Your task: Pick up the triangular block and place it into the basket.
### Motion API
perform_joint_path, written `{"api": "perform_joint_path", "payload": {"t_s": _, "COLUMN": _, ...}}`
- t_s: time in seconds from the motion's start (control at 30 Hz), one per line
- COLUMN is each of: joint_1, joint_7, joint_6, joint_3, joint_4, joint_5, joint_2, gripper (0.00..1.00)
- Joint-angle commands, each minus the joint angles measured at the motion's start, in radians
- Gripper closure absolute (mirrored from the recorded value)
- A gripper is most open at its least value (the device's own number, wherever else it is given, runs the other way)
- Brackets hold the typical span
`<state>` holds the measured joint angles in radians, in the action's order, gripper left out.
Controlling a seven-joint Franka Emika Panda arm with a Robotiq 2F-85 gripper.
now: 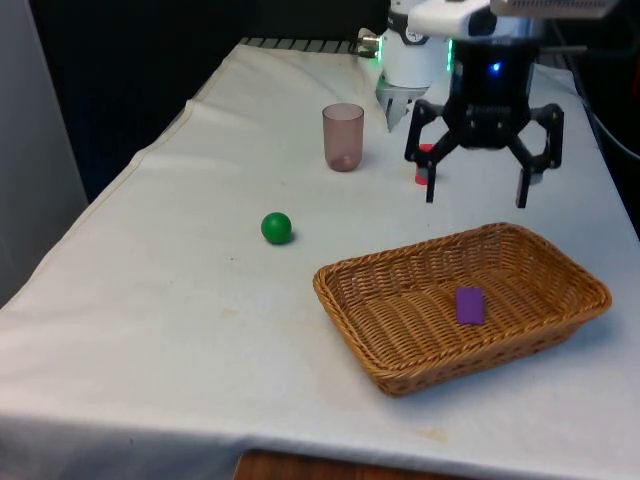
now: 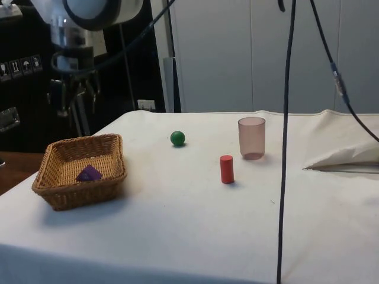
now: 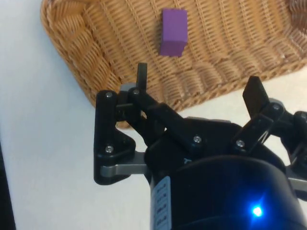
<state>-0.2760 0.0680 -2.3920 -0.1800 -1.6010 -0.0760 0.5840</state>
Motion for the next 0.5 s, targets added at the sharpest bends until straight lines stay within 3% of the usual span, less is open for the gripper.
{"api": "perform_joint_path", "payload": {"t_s": 0.0, "joint_1": -0.005, "joint_7": 0.002, "joint_6": -0.004, "joint_3": -0.005, "joint_4": -0.028, "joint_5": 0.011, "joint_2": -0.024, "gripper": 0.0}}
{"api": "perform_joint_path", "payload": {"t_s": 0.47, "joint_1": 0.002, "joint_7": -0.032, "joint_6": -0.026, "joint_3": -0.013, "joint_4": -0.181, "joint_5": 0.027, "joint_2": -0.147, "gripper": 0.0}}
